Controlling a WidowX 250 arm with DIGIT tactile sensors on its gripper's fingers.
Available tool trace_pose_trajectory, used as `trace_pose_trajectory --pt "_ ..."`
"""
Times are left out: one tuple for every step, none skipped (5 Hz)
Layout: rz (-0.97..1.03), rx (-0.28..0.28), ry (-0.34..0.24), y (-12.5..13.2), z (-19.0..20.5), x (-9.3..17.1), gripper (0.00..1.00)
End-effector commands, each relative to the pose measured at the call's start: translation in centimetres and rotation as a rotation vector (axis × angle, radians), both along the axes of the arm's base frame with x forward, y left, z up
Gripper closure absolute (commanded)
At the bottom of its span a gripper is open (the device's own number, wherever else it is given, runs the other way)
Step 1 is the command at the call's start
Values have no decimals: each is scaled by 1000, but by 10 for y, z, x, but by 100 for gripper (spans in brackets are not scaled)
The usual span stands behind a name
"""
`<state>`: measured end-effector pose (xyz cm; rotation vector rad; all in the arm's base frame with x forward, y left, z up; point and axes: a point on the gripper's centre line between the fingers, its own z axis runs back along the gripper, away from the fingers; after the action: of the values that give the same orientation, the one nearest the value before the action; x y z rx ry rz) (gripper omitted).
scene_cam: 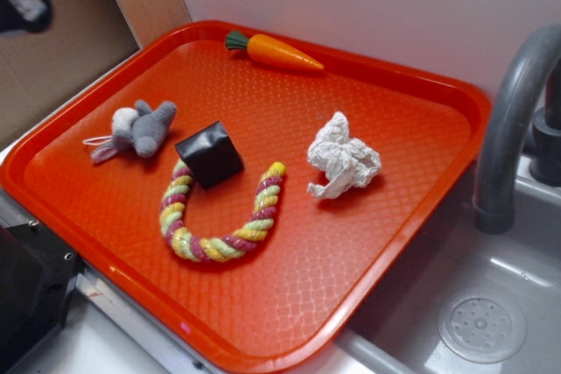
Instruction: Grab the white paper.
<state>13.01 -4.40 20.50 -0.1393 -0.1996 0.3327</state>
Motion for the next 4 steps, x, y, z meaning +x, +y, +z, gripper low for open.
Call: trace_pose_trajectory --pt "-64 -19 -55 -38 -19 56 0" --pt "-56 -44 -81 -53 -33 77 0" --pt "1 -74 -111 -69 -55 96 0" --pt "20 -68 -108 -97 -73 98 0"
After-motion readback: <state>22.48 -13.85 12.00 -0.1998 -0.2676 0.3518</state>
